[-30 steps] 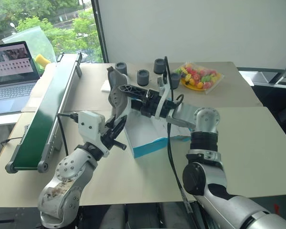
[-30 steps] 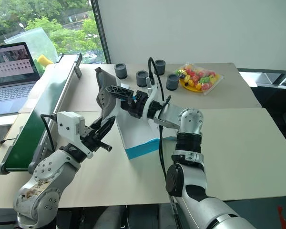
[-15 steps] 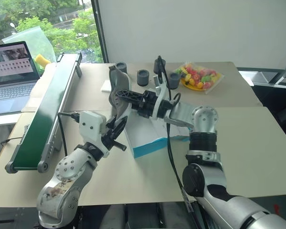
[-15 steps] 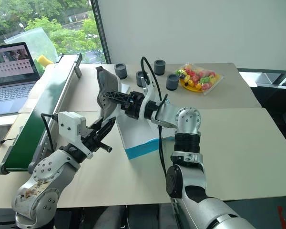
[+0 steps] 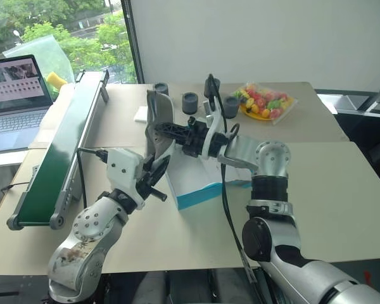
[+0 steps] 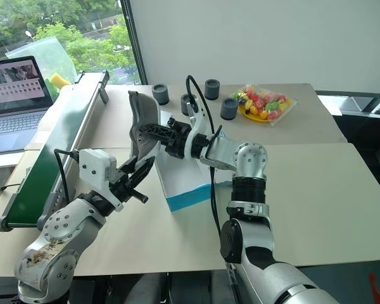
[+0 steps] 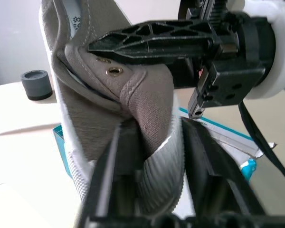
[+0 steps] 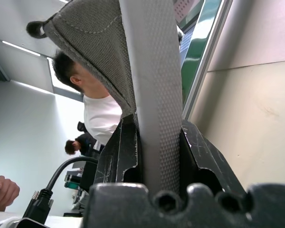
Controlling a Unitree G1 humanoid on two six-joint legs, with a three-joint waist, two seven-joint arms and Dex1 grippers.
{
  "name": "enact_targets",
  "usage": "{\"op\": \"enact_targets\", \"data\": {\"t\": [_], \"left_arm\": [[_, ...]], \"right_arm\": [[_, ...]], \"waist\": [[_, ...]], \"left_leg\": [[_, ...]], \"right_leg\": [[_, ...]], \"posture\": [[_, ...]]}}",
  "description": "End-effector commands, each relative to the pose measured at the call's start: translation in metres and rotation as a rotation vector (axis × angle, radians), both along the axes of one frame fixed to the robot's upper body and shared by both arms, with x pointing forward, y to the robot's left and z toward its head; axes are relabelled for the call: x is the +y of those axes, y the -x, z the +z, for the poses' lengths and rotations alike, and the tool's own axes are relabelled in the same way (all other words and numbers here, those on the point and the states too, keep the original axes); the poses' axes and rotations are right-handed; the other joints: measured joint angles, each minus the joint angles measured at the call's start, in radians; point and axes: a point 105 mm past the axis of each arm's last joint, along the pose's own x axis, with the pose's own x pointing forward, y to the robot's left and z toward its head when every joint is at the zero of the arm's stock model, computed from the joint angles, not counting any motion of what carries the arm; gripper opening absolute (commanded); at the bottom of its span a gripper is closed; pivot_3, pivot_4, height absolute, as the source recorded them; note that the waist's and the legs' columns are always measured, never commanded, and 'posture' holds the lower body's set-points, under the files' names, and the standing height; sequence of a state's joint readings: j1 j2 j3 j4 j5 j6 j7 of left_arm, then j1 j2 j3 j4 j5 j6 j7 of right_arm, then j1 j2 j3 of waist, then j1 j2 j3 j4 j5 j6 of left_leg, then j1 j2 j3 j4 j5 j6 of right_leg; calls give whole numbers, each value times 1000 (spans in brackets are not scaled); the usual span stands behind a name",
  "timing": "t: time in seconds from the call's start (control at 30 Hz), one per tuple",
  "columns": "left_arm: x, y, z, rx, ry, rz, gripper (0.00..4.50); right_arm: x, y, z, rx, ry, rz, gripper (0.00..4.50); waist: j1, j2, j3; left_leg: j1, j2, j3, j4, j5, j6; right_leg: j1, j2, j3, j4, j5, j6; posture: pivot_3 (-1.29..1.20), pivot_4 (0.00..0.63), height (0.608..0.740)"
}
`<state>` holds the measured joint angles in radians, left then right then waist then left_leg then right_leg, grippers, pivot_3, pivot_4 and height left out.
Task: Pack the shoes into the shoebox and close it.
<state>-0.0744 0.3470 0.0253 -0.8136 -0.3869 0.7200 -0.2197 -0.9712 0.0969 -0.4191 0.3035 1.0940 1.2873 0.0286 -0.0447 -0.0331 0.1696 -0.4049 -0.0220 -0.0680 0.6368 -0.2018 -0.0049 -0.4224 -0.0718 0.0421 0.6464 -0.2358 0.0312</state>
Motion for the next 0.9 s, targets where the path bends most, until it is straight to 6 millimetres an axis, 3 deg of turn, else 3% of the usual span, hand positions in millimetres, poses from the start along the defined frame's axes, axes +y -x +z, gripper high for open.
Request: {"op": "enact_targets", "data": {"t": [0.03, 0.27, 0.43, 0.63, 0.73, 0.9], "left_arm": [[6, 1, 2, -16, -19, 16, 3193], [21, 23, 12, -1, -43, -84, 3193], [59, 24, 32, -19, 25, -16, 3193], [65, 35, 8, 93, -186, -124, 3193], [61, 39, -2, 135, -234, -198, 3193], [62, 44, -14, 172, -298, -263, 3193]], "right_arm": [[10, 6, 28, -40, -155, 0, 742], [-27, -27, 27, -52, -87, -202, 742], [-37, -28, 19, -114, 97, -193, 742], [-48, -38, -32, -88, 582, -174, 742], [-46, -43, -48, -72, 663, -162, 742], [-34, -54, -54, -81, 716, -156, 742]], "waist": [[-1, 0, 0], [-2, 1, 0], [0, 1, 1], [-7, 2, 1], [-6, 2, 1], [-11, 3, 2]], "left_leg": [[0, 0, 0, 0, 0, 0], [0, 1, 0, 0, 0, 0], [0, 2, 0, 0, 0, 0], [1, 1, 3, -2, 0, 0], [1, 2, 3, -2, 0, 0], [0, 2, 4, -3, 0, 0]], "right_leg": [[0, 0, 0, 0, 0, 0], [0, 0, 0, 0, 0, 0], [0, 0, 0, -1, 0, 0], [0, 1, 1, -2, 0, 0], [0, 3, 1, -3, 0, -1], [-2, 3, 2, -3, 0, -2]], "posture": [[0, 150, 740], [0, 150, 740], [0, 150, 740], [0, 150, 740], [0, 150, 740], [0, 150, 740]]}}
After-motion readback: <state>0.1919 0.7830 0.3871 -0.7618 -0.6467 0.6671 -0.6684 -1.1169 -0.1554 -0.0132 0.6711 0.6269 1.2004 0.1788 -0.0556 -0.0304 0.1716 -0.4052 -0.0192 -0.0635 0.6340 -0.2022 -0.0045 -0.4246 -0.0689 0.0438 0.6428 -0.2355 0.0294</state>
